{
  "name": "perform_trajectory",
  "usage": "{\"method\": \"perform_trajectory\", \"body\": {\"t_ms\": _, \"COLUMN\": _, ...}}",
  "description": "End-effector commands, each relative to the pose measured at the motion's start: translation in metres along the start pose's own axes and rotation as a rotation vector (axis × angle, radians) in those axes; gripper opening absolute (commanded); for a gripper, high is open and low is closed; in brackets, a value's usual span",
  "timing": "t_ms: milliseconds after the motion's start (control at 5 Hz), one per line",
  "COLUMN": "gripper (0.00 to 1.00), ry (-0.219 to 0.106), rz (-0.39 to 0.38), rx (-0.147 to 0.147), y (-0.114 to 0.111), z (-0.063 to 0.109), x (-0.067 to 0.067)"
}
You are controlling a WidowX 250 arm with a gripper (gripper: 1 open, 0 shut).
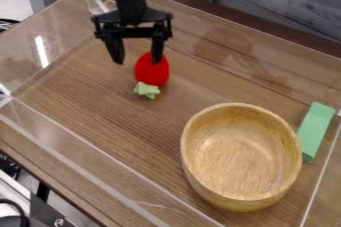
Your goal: Move the red fruit to the right
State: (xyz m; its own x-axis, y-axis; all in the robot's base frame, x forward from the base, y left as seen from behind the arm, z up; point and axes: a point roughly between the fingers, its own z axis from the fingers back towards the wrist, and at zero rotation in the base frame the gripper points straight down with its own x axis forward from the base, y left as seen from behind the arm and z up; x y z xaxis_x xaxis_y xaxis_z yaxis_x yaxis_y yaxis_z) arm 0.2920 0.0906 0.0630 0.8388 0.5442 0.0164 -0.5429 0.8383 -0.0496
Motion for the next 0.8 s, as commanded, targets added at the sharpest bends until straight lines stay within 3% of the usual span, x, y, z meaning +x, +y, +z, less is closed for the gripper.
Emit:
{"method": "perform_trajectory", "body": {"t_ms": 0, "gripper": 1.00, "ry": -0.040, "rz": -0.010, "rx": -0.004, "y": -0.009, "z": 0.003, "x": 0.003}}
{"method": "perform_trajectory", "body": {"t_ms": 200, "gripper": 1.00, "ry": -0.040, "rz": -0.027, "rx": -0.004, "y": -0.015, "z": -0.001, "x": 0.002}}
{"method": "perform_trajectory", "body": {"t_ms": 400, "gripper": 1.00, "ry": -0.048, "rz": 0.009, "rx": -0.003, "y": -0.012, "z": -0.001, "x": -0.008}}
{"method": "perform_trajectory", "body": {"t_ms": 600, "gripper": 1.00, "ry": -0.060, "rz": 0.052, "rx": -0.021, "y": -0.006, "z": 0.003, "x": -0.013}}
